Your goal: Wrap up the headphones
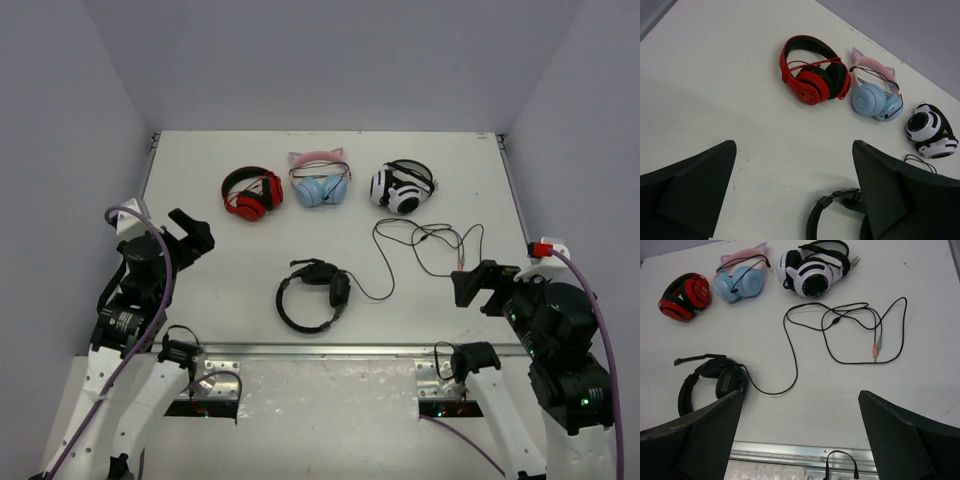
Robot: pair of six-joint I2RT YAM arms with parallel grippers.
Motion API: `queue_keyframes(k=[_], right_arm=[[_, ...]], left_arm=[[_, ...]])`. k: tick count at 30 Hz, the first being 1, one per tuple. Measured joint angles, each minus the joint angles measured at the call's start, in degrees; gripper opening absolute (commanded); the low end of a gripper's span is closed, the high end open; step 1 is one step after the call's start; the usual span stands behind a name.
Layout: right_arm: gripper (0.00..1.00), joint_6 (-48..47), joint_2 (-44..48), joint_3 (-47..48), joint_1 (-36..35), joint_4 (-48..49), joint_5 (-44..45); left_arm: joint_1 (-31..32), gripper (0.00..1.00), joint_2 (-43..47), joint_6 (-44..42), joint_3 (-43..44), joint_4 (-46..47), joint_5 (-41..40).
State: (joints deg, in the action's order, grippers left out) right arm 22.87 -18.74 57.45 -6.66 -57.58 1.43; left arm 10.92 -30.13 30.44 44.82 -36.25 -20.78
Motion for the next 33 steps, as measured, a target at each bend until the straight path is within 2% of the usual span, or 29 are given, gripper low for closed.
queue_keyframes(k=[4,7,10,13,15,19,21,22,25,27,29,31,33], right_arm=[[0.99,0.02,-0.02,0.00,0.00,0.11,-0.09],[0.99,0.04,-0.02,0.00,0.00,0.48,-2.10],[0.99,0.11,0.09,-1.01,0.00,3.65,-6.14],[0.99,0.48,-1.07,-2.16,0.00,4.94,-9.03],[0.99,0.98,-4.50,-1.90,0.00,5.07,-9.99],[0.99,1.40,-12.20,-1.73,0.00,6.51,-13.18],[0.99,1.57,-13.49,-2.19,0.00,7.87,-14.73],[0.99,1.62,-13.53,-2.51,0.00,8.31,-15.19],[0.99,1.60,-12.72,-2.91,0.00,8.61,-15.41],[0.99,1.57,-12.22,-3.02,0.00,8.72,-15.19],[0.99,1.55,-11.76,-3.32,0.00,8.74,-15.06],[0.99,1.53,-10.99,-3.93,0.00,8.70,-14.93],[0.99,1.51,-10.29,-4.28,0.00,8.70,-14.93]], left_arm=[[0.00,1.00,-0.68,0.24,0.22,-0.48,-0.61],[0.00,1.00,-3.02,1.79,3.61,-4.85,-0.52],[0.00,1.00,-4.92,4.46,6.45,-6.01,2.73],[0.24,1.00,-4.17,6.97,1.77,-2.47,9.18],[3.26,1.00,-5.01,9.84,-3.08,-2.60,10.47],[20.74,1.00,-8.74,20.57,-8.68,-6.64,4.96],[31.69,1.00,-12.20,27.63,-9.53,-8.20,0.48],[38.07,1.00,-14.86,32.15,-9.60,-8.90,-1.92],[51.23,1.00,-26.91,44.74,-6.80,-13.27,-7.56],[56.35,1.00,-38.84,53.27,-0.39,-19.80,-10.62],[58.55,1.00,-49.66,59.30,4.79,-22.51,-12.48],[59.63,1.00,-55.98,63.45,7.96,-24.41,-13.68],[59.93,1.00,-58.62,65.57,8.63,-25.03,-14.21]])
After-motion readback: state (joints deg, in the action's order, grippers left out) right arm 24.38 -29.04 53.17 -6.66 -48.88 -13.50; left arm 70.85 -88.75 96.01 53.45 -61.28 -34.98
